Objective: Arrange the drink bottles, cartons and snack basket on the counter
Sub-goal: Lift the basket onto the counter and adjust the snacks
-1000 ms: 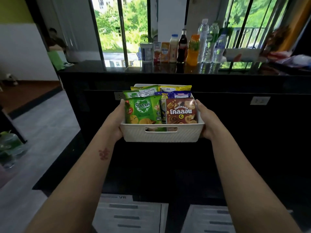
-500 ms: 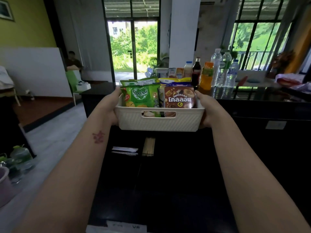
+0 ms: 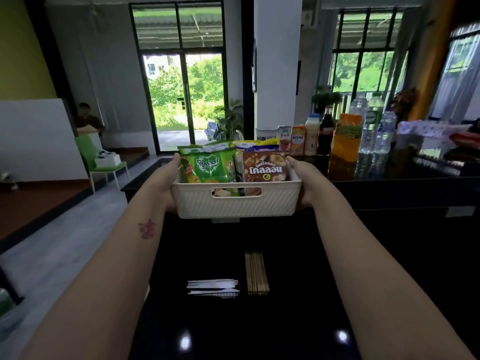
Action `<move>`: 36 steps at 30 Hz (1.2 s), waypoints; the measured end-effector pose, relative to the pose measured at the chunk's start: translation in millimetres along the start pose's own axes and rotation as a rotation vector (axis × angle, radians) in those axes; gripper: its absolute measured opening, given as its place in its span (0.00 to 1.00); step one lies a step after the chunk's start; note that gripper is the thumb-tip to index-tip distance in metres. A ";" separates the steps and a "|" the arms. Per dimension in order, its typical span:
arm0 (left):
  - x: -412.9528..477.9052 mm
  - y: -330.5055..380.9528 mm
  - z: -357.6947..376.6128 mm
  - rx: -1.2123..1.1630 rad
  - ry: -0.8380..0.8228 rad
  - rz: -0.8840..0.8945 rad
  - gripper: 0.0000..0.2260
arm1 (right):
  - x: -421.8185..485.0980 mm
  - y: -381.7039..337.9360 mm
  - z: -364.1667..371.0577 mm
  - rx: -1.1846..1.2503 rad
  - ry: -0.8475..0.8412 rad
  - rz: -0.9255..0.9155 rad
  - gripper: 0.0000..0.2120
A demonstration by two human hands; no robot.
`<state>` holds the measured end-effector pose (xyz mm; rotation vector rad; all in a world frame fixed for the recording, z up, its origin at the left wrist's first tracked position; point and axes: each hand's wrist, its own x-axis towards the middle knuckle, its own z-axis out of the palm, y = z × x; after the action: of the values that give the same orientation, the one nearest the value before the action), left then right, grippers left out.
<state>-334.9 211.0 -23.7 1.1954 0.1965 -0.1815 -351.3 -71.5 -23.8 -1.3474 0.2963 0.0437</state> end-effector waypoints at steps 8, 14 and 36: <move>88.7 24.4 -17.5 0.061 0.057 0.104 0.21 | 90.8 -8.1 37.3 0.023 0.065 -0.035 0.24; 130.8 35.3 -27.0 0.081 0.090 0.148 0.19 | 139.1 -14.4 52.9 -0.052 0.019 -0.057 0.19; 195.1 52.9 -19.9 0.125 0.036 0.187 0.15 | 203.1 -35.5 64.7 -0.319 0.028 -0.069 0.18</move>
<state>-134.2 241.5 -31.1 1.3345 0.1049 -0.0086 -136.7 -45.4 -25.5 -1.6746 0.2737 0.0150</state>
